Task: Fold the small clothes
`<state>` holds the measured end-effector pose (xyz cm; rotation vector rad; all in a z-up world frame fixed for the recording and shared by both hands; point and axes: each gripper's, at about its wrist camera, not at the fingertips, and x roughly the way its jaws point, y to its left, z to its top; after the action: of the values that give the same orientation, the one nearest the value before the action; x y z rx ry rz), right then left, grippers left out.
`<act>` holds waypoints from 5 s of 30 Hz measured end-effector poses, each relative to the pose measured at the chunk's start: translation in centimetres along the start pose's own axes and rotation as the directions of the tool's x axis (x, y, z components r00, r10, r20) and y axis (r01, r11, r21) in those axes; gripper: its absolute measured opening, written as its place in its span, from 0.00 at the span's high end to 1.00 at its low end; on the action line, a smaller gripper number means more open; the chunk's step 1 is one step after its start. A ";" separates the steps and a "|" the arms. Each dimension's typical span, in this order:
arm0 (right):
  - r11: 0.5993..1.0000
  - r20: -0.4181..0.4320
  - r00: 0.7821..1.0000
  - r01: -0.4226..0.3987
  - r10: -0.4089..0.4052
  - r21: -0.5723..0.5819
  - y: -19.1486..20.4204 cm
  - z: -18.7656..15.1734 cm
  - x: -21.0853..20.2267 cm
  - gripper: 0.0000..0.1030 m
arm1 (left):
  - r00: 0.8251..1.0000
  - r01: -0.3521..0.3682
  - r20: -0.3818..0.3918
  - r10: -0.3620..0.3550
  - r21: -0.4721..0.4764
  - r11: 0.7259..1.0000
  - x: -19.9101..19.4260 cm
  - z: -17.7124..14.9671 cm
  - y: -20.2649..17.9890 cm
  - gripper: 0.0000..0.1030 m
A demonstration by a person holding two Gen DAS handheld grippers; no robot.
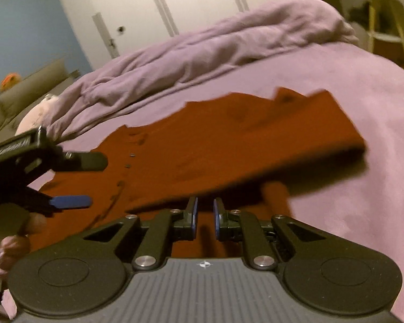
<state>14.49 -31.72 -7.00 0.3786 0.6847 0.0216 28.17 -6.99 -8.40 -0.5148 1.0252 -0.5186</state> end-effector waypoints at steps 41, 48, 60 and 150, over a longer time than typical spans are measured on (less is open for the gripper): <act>0.923 0.018 0.992 -0.125 0.127 0.364 -2.7 2.6 5.7 0.70 | 0.912 -0.363 0.214 0.351 0.020 0.932 -6.0 6.2 12.2 0.72; 0.853 0.016 0.997 -0.077 0.081 0.517 -4.4 4.5 8.7 0.84 | 0.900 -0.392 0.236 0.366 0.072 0.917 -5.3 7.0 10.6 0.91; 0.966 0.102 0.989 0.075 -0.103 0.248 -3.3 3.8 7.5 0.96 | 0.891 -0.414 0.301 0.340 0.231 0.881 -3.7 6.2 8.8 0.90; 0.992 0.013 0.994 0.111 -0.112 0.057 4.7 0.0 2.6 0.77 | 0.697 -0.329 0.603 0.388 -0.211 0.920 -24.6 5.1 19.8 0.91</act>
<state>17.04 -26.95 -6.97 0.3940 0.6908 -0.1071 25.52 24.34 -2.39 -0.4995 0.4611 0.0739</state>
